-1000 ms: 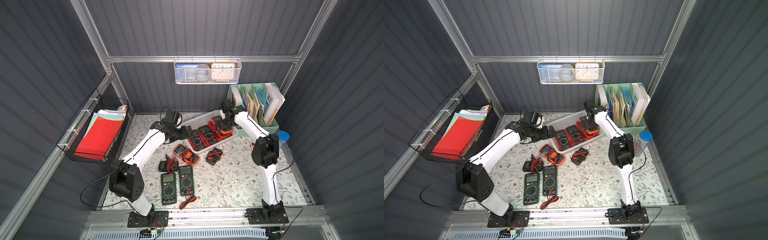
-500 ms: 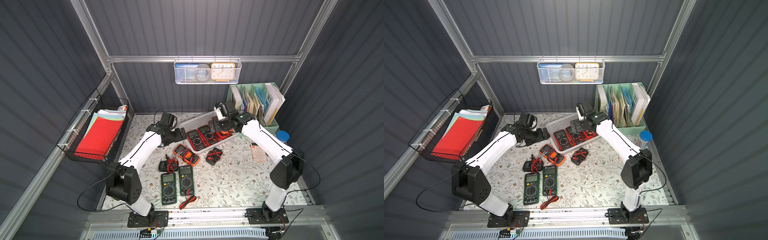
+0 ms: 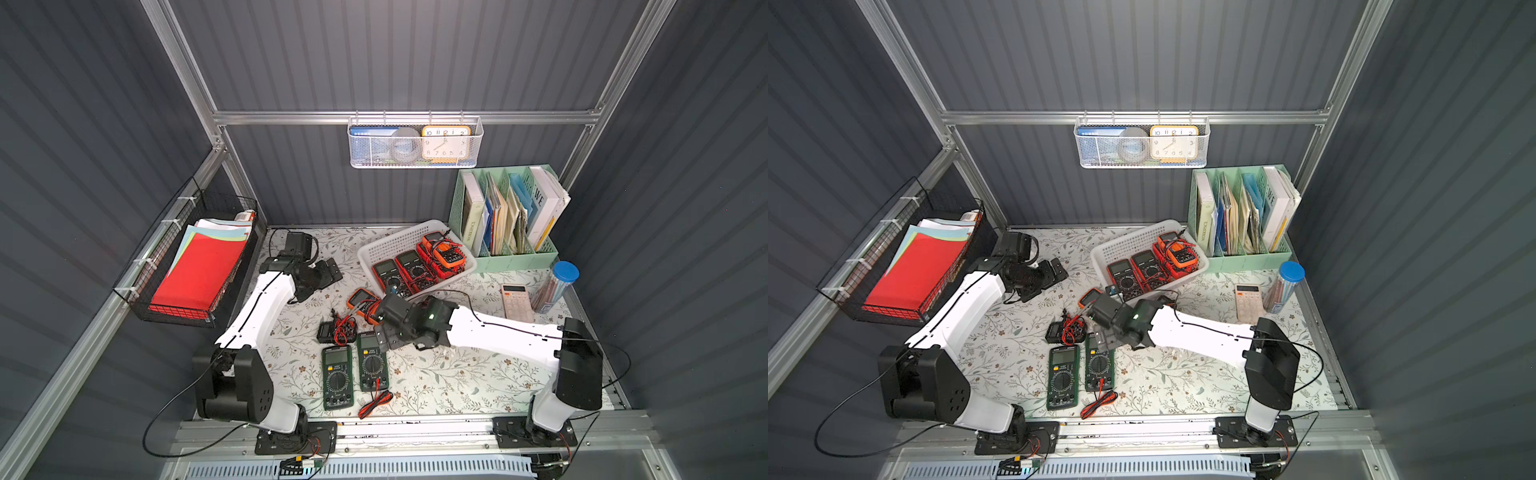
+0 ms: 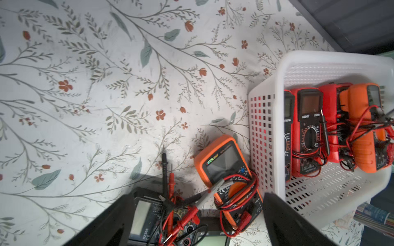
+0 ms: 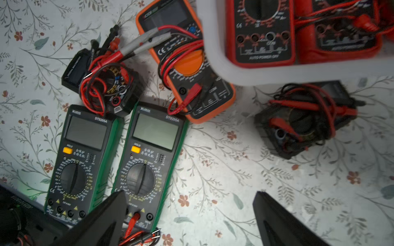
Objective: Put the multimeter into the basket
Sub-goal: Place the multimeter in the basket, then pick up the multimeter from the center of the board.
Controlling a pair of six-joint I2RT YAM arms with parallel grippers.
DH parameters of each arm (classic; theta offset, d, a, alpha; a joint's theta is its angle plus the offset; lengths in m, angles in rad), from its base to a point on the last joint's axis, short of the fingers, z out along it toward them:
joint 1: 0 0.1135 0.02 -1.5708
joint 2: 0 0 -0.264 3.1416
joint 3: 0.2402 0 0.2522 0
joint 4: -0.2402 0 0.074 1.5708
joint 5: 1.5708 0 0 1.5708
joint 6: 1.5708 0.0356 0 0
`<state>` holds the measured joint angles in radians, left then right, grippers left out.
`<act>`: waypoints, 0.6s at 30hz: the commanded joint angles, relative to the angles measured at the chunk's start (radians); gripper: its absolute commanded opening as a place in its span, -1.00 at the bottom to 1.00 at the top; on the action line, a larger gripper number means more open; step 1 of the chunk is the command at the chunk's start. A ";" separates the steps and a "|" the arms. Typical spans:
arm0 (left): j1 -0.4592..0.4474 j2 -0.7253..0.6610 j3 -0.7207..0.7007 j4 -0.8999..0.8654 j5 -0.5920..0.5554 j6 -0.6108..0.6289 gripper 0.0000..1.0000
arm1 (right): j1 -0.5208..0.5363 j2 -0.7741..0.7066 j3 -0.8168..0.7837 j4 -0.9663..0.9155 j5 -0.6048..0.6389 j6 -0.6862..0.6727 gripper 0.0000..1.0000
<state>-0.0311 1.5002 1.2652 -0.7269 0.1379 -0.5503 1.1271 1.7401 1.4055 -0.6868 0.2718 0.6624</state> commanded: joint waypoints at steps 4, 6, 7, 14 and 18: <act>0.038 -0.040 -0.044 -0.038 0.038 -0.005 0.99 | 0.048 0.140 0.096 -0.021 0.050 0.176 0.98; 0.049 -0.046 -0.049 -0.044 0.036 -0.001 0.98 | 0.059 0.184 0.127 -0.028 0.056 0.197 0.98; 0.056 -0.050 -0.050 -0.045 0.035 0.002 0.99 | 0.064 0.207 0.141 -0.035 0.058 0.205 0.98; 0.076 -0.069 -0.049 -0.054 0.048 0.019 0.99 | 0.083 0.310 0.197 -0.046 0.048 0.245 0.98; 0.077 -0.081 -0.054 -0.054 0.048 0.023 0.99 | 0.092 0.336 0.205 -0.047 0.044 0.267 0.98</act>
<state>0.0402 1.4479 1.2263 -0.7532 0.1730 -0.5491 1.2110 2.0575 1.5856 -0.7048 0.3038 0.8909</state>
